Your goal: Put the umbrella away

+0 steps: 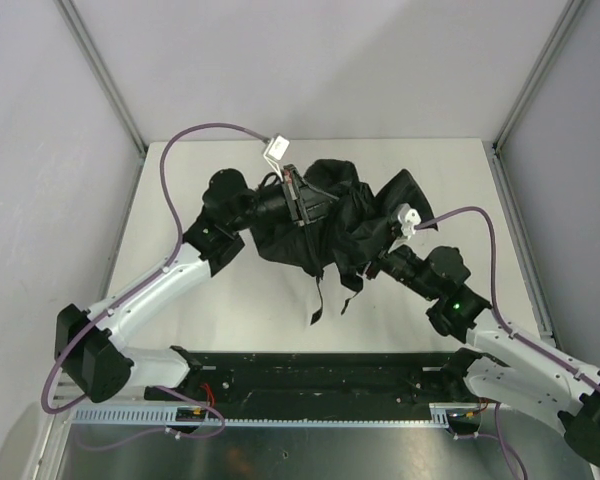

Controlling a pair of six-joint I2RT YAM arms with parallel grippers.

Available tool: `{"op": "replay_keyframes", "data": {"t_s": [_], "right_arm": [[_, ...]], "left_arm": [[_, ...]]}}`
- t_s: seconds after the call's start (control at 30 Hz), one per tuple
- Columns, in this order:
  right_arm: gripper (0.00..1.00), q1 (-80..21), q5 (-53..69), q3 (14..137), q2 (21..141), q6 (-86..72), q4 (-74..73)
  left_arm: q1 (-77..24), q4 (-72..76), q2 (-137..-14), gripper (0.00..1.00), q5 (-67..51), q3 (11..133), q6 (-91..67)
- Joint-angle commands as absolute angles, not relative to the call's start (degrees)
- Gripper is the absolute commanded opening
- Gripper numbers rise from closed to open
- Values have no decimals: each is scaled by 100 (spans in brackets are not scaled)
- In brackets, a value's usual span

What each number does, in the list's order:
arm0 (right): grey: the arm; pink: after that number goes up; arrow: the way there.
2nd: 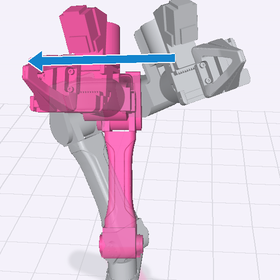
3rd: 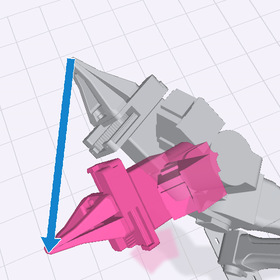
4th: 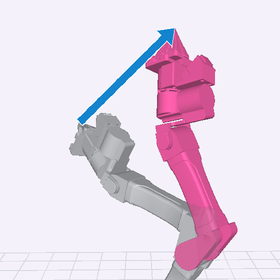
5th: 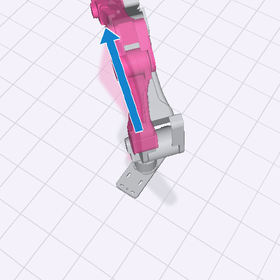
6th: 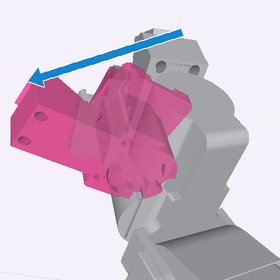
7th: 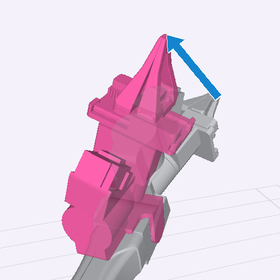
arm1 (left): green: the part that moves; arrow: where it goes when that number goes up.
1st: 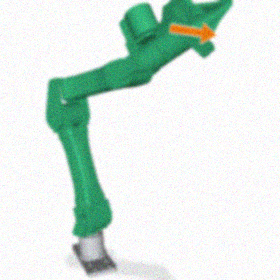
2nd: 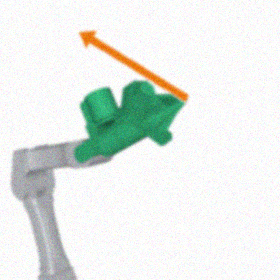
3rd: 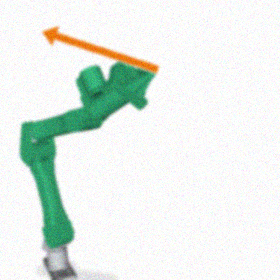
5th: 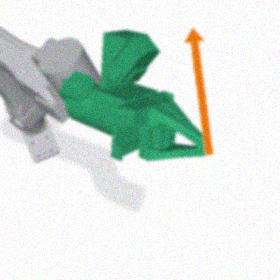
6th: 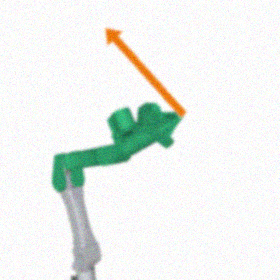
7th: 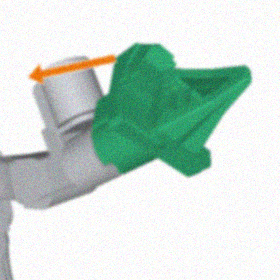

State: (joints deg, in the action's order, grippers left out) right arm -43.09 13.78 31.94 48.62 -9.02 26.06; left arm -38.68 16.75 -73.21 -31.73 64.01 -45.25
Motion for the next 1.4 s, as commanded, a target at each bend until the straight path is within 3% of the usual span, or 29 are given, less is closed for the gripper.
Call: {"op": "replay_keyframes", "data": {"t_s": [0.0, 0.07, 0.23, 0.33, 0.43, 0.63, 0.77, 0.9, 1.03, 1.17, 1.23, 1.37], "right_arm": [[5, -4526, 1472, 3566, 4540, -976, 2588], [28, -4531, 1335, 3566, 4398, -1118, 2240], [74, -4593, 1133, 3554, 3954, -1459, 1185], [85, -4615, 1090, 3551, 3745, -1717, 463], [89, -4622, 1072, 3551, 3417, -1946, -323], [86, -4623, 887, 4239, 2800, -2188, -1201], [83, -4622, 754, 5057, 3239, -1828, -1106], [71, -4609, 719, 5614, 3771, -1285, -941], [76, -4598, 1177, 5787, 4279, -1041, -533], [68, -4588, 1452, 5855, 4649, -1088, -148], [60, -4586, 1578, 5871, 4770, -1149, 137], [23, -4592, 1903, 5891, 4904, -1297, 408]], "left_arm": [[-3611, 2312, -7310, 2, -3549, 6603, -4554], [-3467, 2435, -7220, 1, -3662, 6489, -4533], [-3093, 2822, -7021, 0, -4067, 6336, -4570], [-2808, 3033, -6856, 0, -4227, 6254, -4615], [-2543, 3184, -6706, 0, -4464, 6206, -4567], [-2306, 3284, -6404, 0, -5096, 5974, -4004], [-2295, 3322, -6216, 0, -5424, 5789, -3669], [-2299, 3347, -6044, 0, -5562, 5678, -3553], [-2309, 3369, -6026, 0, -5755, 5716, -3631], [-2307, 3387, -6003, 0, -5817, 5732, -3657], [-2308, 3406, -6005, 0, -5849, 5738, -3663], [-2307, 3426, -6001, 0, -5782, 5735, -3674]]}}
